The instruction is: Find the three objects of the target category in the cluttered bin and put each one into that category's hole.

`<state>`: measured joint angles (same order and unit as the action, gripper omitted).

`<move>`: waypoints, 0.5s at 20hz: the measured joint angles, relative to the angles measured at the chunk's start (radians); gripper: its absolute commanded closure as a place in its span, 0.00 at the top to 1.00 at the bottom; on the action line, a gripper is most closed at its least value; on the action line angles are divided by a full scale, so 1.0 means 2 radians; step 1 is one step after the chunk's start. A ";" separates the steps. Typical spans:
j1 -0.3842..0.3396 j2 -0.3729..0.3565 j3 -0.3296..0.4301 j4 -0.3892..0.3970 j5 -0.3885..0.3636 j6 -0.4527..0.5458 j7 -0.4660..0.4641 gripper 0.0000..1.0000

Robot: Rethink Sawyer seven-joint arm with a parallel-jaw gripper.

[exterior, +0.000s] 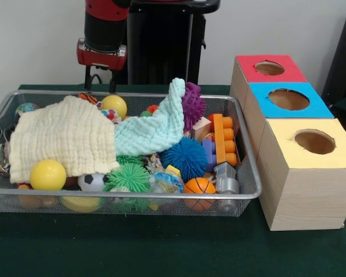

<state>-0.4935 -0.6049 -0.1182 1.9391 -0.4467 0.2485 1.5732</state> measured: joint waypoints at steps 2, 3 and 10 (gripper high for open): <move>-0.002 -0.003 0.005 0.000 0.000 0.009 0.000 1.00; -0.003 -0.004 0.007 0.000 0.000 0.011 0.000 1.00; -0.008 -0.017 0.030 -0.008 0.000 0.020 0.000 1.00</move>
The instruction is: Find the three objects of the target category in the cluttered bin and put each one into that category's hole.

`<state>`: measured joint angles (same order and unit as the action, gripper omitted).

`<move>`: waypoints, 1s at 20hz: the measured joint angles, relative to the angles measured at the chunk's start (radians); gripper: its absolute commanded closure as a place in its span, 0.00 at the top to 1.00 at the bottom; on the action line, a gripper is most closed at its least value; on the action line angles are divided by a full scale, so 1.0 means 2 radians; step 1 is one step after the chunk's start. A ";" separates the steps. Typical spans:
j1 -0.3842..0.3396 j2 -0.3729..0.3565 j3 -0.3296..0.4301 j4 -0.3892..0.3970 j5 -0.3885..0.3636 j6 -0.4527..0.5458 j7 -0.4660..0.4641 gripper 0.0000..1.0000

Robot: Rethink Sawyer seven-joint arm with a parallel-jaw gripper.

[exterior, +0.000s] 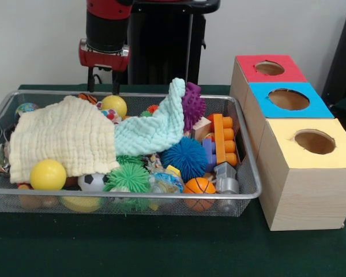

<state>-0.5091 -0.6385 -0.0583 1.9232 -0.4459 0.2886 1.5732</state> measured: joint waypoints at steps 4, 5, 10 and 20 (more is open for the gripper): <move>0.000 -0.007 0.013 -0.014 0.000 0.000 0.000 1.00; 0.000 -0.008 0.015 -0.017 0.000 0.000 0.000 1.00; 0.003 -0.010 0.020 -0.039 -0.002 0.000 0.000 1.00; 0.027 -0.007 0.009 -0.067 -0.020 0.000 0.000 1.00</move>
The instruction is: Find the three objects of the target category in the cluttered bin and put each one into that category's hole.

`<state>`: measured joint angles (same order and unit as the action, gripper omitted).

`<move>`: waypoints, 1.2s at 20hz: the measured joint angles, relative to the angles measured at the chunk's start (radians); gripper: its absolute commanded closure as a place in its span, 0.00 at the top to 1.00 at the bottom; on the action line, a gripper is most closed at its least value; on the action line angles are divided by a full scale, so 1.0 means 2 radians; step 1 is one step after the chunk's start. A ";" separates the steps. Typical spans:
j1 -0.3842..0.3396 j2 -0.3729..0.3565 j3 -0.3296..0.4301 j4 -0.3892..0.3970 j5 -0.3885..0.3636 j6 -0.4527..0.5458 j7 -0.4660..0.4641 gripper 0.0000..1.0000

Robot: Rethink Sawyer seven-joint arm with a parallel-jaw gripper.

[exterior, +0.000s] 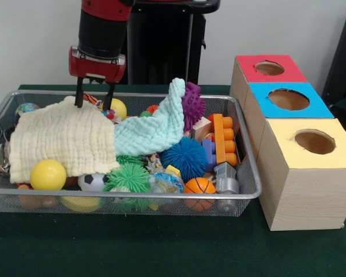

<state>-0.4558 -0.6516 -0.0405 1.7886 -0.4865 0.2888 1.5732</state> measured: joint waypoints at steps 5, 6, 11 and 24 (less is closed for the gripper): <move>0.015 0.002 -0.015 -0.002 -0.007 0.000 0.000 1.00; 0.016 0.002 -0.017 -0.002 -0.008 0.000 0.000 1.00; 0.027 0.004 -0.044 -0.002 -0.019 -0.006 0.000 1.00; 0.039 0.053 -0.116 0.015 -0.023 -0.120 0.000 1.00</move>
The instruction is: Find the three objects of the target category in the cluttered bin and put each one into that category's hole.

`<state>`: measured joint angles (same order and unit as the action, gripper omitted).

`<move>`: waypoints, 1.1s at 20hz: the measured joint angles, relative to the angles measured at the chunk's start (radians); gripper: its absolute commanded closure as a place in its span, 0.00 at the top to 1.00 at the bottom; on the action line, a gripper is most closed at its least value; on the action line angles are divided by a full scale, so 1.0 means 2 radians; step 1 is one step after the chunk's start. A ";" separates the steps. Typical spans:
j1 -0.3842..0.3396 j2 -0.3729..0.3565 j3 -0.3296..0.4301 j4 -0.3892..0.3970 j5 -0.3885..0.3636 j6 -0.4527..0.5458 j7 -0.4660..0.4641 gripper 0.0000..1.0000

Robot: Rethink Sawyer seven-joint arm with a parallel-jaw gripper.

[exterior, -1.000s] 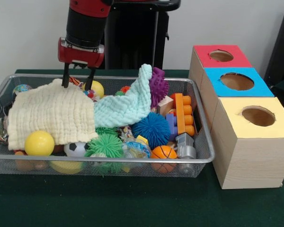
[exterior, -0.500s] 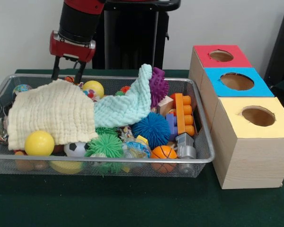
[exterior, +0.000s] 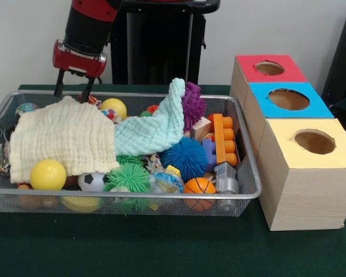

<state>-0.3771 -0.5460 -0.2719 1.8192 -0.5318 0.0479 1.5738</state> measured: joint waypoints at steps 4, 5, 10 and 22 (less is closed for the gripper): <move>0.000 0.023 -0.010 0.011 0.000 -0.040 0.000 1.00; 0.000 0.029 -0.012 0.013 0.002 -0.053 0.000 1.00; 0.000 0.046 -0.017 0.021 0.011 -0.106 0.000 1.00; -0.024 0.041 -0.004 0.042 0.023 -0.129 0.000 1.00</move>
<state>-0.4259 -0.4638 -0.2800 1.9022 -0.4851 -0.2107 1.5740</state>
